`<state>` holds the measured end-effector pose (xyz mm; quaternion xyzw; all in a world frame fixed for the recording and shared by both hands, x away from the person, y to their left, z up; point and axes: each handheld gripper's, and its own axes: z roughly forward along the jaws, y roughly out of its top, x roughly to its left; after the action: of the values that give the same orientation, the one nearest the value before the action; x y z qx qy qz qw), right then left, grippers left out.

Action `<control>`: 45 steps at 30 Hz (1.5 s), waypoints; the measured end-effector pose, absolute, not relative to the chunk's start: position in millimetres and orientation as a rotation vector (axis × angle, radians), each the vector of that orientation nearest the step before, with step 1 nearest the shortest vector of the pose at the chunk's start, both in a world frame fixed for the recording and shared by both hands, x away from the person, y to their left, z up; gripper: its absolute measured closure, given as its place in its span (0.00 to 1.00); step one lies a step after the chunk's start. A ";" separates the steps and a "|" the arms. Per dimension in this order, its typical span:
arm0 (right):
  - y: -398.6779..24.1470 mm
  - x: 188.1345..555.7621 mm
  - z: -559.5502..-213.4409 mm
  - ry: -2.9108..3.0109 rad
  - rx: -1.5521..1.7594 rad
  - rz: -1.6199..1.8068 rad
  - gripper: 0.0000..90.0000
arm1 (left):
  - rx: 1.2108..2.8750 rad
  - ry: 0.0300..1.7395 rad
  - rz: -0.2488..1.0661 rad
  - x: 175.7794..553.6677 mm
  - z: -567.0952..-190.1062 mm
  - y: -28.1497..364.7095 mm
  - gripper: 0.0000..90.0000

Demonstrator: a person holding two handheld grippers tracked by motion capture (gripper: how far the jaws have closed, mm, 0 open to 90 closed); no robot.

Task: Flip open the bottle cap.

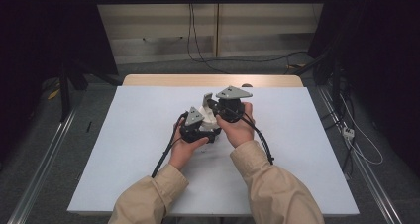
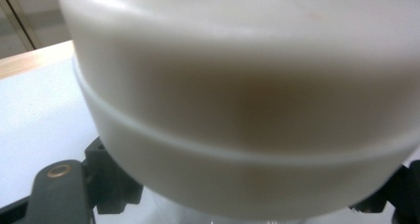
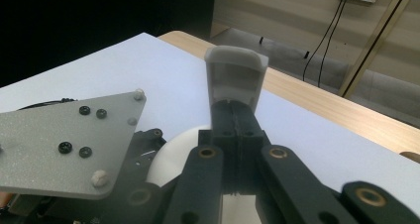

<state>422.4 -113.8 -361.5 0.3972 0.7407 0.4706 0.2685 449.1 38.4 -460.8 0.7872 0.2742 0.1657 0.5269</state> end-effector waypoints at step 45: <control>-103.9 445.5 -371.0 1.989 1.080 1.264 1.00 | 1.873 0.671 0.379 449.5 -461.2 38.6 0.20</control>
<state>445.5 -103.9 -371.0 0.4009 0.7386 0.4693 0.2713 449.5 38.6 -461.2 0.7845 0.2811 0.1589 0.5295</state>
